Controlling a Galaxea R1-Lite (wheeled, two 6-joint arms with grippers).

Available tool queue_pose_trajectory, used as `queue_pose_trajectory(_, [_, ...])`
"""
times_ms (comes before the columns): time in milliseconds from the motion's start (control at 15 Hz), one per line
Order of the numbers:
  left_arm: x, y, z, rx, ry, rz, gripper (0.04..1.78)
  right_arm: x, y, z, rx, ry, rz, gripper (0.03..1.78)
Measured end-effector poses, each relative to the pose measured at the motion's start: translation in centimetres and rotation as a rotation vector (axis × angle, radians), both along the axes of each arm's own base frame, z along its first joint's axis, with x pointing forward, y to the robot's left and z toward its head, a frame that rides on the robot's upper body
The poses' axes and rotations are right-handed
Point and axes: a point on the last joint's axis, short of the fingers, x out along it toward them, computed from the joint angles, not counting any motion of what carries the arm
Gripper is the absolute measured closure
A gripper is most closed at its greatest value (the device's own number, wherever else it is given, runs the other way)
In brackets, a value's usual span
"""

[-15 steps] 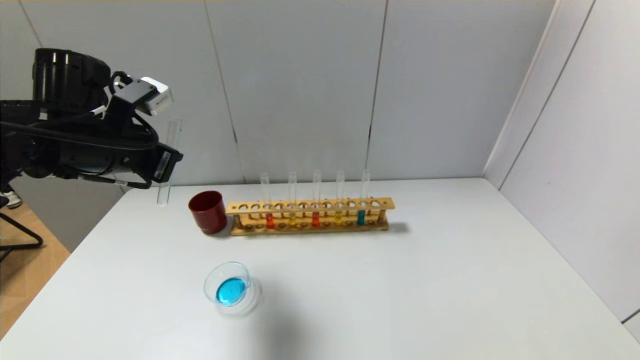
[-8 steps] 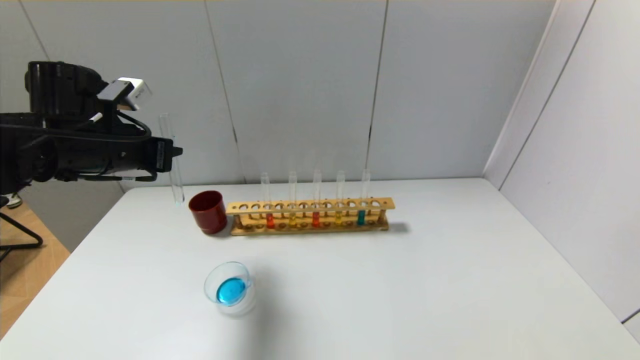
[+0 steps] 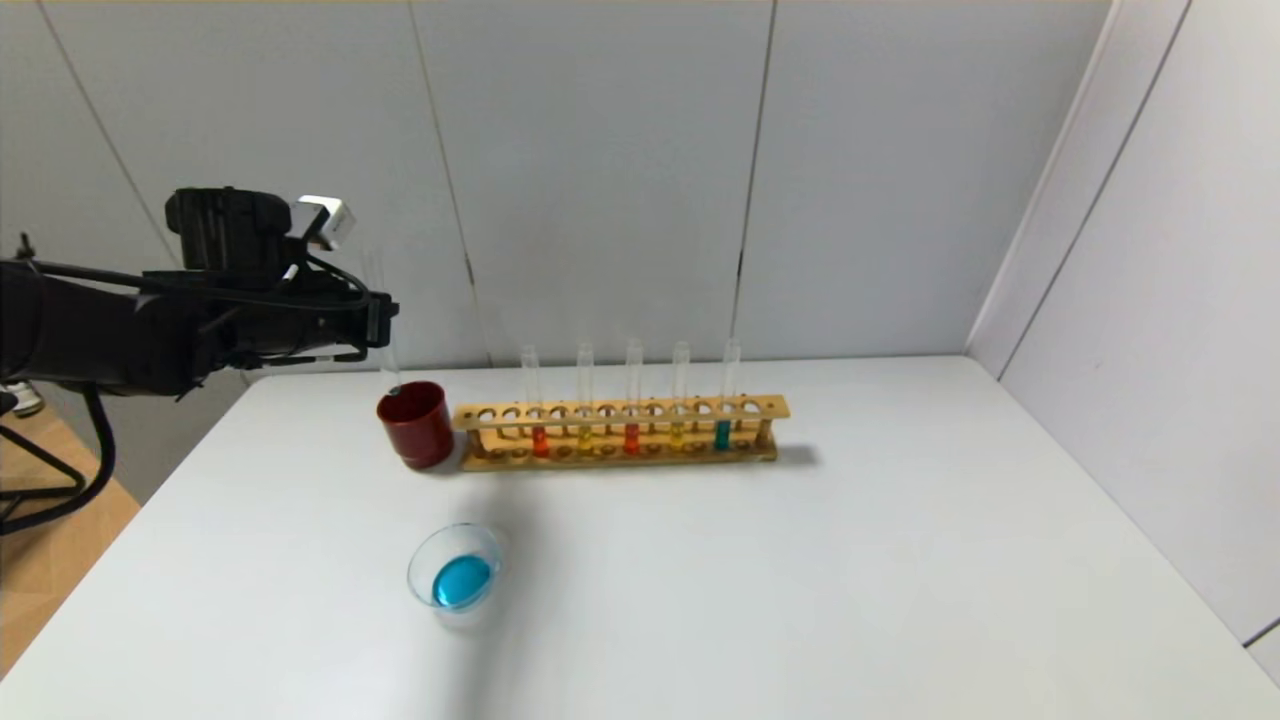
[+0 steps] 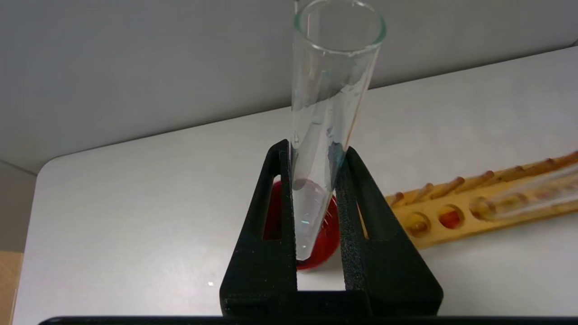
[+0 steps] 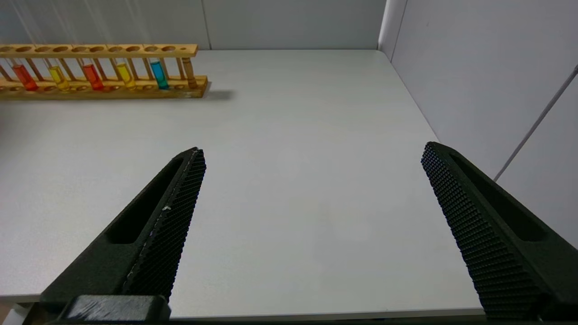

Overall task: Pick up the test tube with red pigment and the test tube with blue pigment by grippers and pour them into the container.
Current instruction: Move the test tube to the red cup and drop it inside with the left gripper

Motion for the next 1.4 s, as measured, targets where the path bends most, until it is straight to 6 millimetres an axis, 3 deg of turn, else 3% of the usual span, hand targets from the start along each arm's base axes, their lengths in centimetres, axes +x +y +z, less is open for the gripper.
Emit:
queue_pose_trajectory(533, [3.5, -0.2, -4.6, 0.004, 0.022, 0.000, 1.50, 0.0, 0.0, 0.0, 0.000, 0.000, 0.000, 0.06])
queue_pose_trajectory(1400, [5.0, -0.3, -8.9, 0.009, 0.055, -0.005, 1.49, 0.0, 0.0, 0.0, 0.000, 0.000, 0.000, 0.06])
